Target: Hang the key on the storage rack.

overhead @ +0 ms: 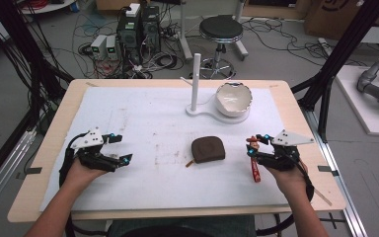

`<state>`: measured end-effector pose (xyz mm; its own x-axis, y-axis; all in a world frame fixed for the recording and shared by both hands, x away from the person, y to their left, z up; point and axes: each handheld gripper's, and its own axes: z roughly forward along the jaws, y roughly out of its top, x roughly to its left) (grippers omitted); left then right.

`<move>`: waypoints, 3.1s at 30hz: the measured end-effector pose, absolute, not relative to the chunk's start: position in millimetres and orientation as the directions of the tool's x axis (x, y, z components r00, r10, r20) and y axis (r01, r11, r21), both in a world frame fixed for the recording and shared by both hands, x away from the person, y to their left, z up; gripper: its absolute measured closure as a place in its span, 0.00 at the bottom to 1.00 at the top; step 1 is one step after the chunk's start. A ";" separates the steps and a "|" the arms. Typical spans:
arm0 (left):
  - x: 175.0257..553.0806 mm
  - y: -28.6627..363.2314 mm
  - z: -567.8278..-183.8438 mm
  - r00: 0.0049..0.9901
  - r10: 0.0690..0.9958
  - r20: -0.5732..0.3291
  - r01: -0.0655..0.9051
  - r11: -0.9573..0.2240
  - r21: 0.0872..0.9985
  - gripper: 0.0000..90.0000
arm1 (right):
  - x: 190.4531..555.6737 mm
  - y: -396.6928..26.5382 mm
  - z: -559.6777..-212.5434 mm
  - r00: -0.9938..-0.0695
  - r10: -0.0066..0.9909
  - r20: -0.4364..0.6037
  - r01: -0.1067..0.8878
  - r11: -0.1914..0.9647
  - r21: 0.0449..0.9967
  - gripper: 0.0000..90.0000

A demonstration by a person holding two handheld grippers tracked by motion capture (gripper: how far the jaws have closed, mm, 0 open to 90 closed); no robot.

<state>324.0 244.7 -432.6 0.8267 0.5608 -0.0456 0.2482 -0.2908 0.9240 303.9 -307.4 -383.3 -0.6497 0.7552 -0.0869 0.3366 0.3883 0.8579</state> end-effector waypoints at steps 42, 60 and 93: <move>323.5 247.3 -432.1 0.823 0.567 -0.042 0.248 -0.292 0.924 0.17 | 377.8 -264.6 -280.5 -0.822 0.558 -0.112 0.188 0.452 0.872 0.52; 322.6 250.9 -430.4 0.819 0.574 -0.029 0.240 -0.296 0.925 0.17 | 413.3 -219.6 -254.9 -0.857 0.500 -0.125 0.147 0.470 0.870 0.52; 321.9 252.7 -430.2 0.817 0.576 -0.031 0.238 -0.288 0.927 0.17 | 466.3 -165.1 -227.7 -0.854 0.500 -0.143 0.148 0.499 0.854 0.52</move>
<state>321.9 252.7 -430.2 0.8169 0.5760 -0.0306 0.2380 -0.2883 0.9275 466.3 -165.1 -227.7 -0.8543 0.4997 -0.1432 0.1485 0.4986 0.8541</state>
